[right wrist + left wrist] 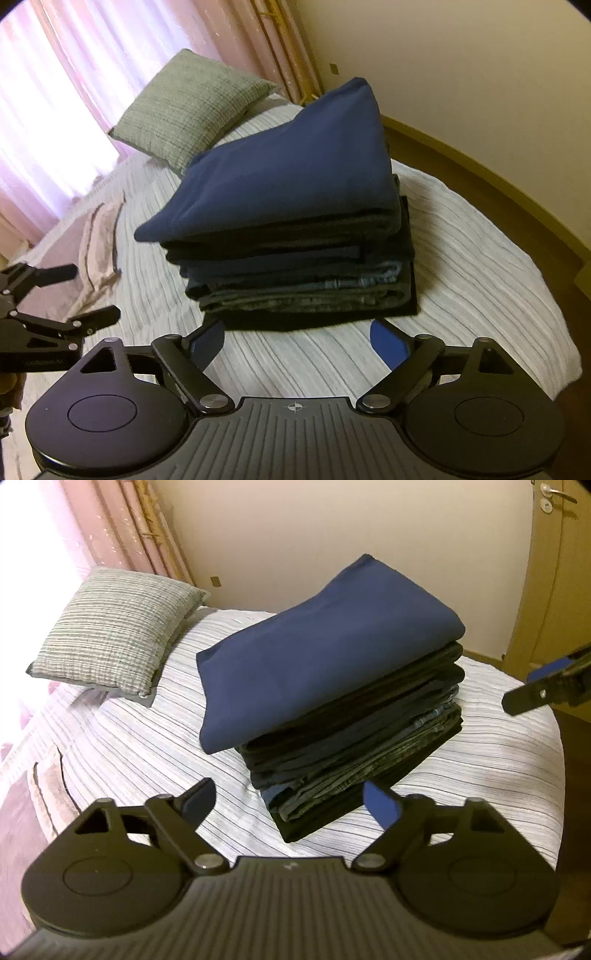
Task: Fold clothes
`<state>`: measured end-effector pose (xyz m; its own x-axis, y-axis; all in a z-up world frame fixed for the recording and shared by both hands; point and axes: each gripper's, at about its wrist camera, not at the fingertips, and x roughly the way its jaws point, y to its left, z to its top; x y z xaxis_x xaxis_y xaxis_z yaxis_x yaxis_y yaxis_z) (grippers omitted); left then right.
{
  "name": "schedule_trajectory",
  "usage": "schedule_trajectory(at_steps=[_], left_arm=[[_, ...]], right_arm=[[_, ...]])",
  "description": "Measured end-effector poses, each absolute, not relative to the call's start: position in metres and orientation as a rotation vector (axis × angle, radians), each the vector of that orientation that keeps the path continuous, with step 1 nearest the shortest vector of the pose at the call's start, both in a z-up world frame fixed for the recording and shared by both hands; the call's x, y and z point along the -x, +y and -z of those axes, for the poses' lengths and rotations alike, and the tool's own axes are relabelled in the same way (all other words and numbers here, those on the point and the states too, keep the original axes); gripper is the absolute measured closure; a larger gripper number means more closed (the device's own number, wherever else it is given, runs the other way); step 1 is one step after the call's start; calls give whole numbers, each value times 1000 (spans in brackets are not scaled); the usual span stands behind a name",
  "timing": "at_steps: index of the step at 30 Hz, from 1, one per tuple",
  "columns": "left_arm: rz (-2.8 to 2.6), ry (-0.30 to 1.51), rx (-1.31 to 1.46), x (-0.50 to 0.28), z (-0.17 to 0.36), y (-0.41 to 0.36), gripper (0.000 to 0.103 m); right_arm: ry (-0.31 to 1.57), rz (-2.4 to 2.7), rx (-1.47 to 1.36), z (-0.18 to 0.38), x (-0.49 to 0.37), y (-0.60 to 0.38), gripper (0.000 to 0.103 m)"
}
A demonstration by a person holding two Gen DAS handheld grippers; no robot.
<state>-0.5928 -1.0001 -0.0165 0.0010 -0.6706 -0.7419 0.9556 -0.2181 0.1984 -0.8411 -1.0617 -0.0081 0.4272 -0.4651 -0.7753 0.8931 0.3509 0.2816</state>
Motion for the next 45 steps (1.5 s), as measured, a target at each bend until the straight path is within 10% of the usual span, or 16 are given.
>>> schedule_trajectory(at_steps=[23,45], left_arm=[[1620,519,-699,556,-23,-887,5],[1432,661,-671,600,-33,-899,4]], right_arm=[[623,1224,-644,-45,796,-900,0],[738,1081,-524,-53,825,-959,0]])
